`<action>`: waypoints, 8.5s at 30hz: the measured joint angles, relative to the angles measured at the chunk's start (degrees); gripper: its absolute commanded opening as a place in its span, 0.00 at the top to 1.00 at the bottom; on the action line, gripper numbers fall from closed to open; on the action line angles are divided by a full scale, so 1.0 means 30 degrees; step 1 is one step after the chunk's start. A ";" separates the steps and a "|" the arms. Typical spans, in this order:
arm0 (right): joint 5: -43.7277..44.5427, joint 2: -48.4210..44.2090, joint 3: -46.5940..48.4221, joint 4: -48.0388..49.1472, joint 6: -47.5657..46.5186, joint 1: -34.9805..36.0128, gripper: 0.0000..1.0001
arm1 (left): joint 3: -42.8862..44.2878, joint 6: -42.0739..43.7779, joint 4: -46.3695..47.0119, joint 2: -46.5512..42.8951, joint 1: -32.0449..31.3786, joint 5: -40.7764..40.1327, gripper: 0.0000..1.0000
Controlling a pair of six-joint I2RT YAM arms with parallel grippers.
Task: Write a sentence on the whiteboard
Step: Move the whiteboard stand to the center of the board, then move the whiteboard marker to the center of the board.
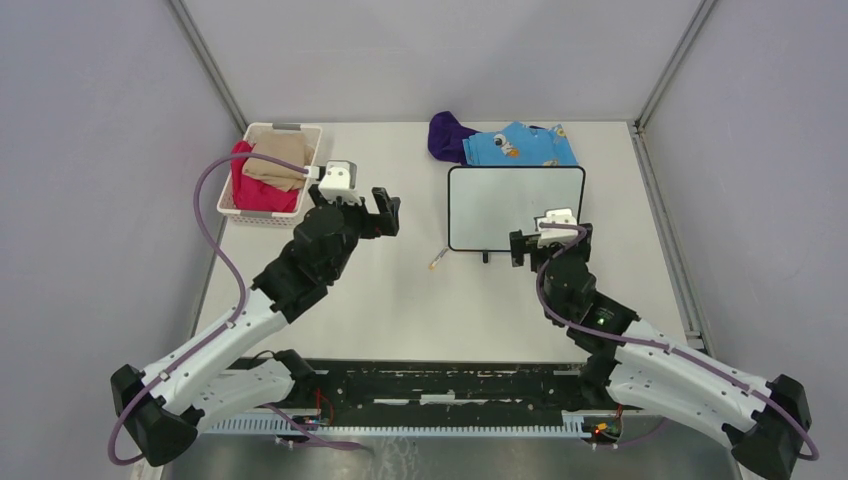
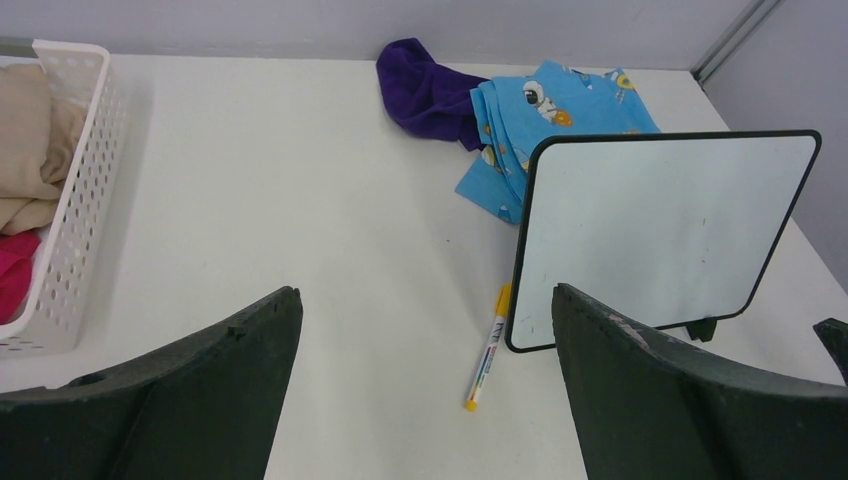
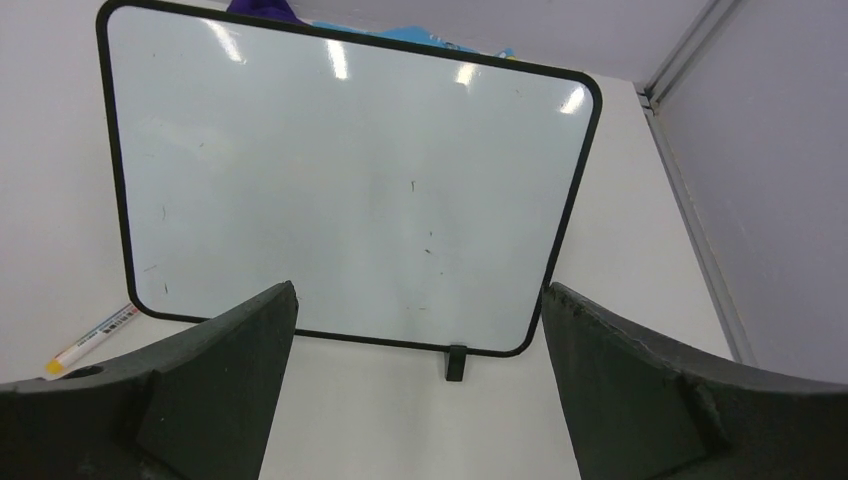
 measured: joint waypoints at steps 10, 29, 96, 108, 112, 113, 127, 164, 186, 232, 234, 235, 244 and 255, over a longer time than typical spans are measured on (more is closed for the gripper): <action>-0.2076 0.1508 -0.0306 -0.2681 0.2441 -0.1348 0.11 | -0.0058 0.0073 0.0146 -0.0561 0.0000 0.0291 0.00; -0.6572 0.3759 -0.3585 -0.1909 0.6076 -0.7490 0.34 | -0.0073 0.0291 0.0131 -0.0597 0.0000 0.0663 0.00; -0.9377 0.9413 -0.3708 0.3723 0.5756 -0.9449 1.00 | -0.0066 0.0291 0.0124 -0.0590 -0.0299 0.1239 0.00; -0.9442 0.9887 -0.3606 0.4204 0.6207 -0.8903 1.00 | -0.0066 0.0291 0.0124 -0.0517 -0.0299 0.1486 0.00; -0.9442 1.0404 -0.3264 0.4393 0.6266 -0.8298 1.00 | -0.0066 0.0291 0.0124 -0.0517 -0.0299 0.1486 0.00; -0.9457 1.0462 -0.3228 0.4422 0.6266 -0.8116 1.00 | -0.0066 0.0291 0.0117 -0.0517 -0.0299 0.1486 0.00; -0.9530 0.6382 -0.5887 0.3614 0.6572 -0.6666 1.00 | -0.0066 0.0291 0.0117 -0.0357 -0.0299 0.1486 0.00; -0.6958 0.4102 -0.5967 -0.0073 0.8153 -0.6288 0.70 | -0.0066 0.0291 0.0073 0.0452 -0.0408 0.1013 0.01; -0.8539 -0.0816 -0.4962 -0.4838 0.7242 -0.6317 0.29 | -0.0342 0.0984 -0.0495 0.3519 0.0168 0.3155 0.00; -1.0513 -0.7074 -0.4073 -0.6754 0.4881 -0.6346 0.30 | 0.3264 0.7053 -0.1756 1.6371 0.0852 1.1162 0.59; -1.0426 -0.7074 -0.4073 -0.6754 0.4881 -0.6346 0.30 | 0.3169 0.7053 -0.1690 1.6385 0.0852 1.1169 0.60; -1.0389 -0.7082 -0.4073 -0.6754 0.4881 -0.6346 0.30 | 0.3133 0.7053 -0.1632 1.6400 0.0852 1.1169 0.60; -1.0302 -0.7147 -0.4073 -0.6754 0.4881 -0.6346 0.30 | 0.2980 0.7045 -0.1304 1.6400 0.0889 1.1191 0.76; -1.0346 -0.7155 -0.4073 -0.6732 0.4896 -0.6353 0.31 | 0.1224 0.6477 -0.2659 1.4433 0.1166 1.0142 0.98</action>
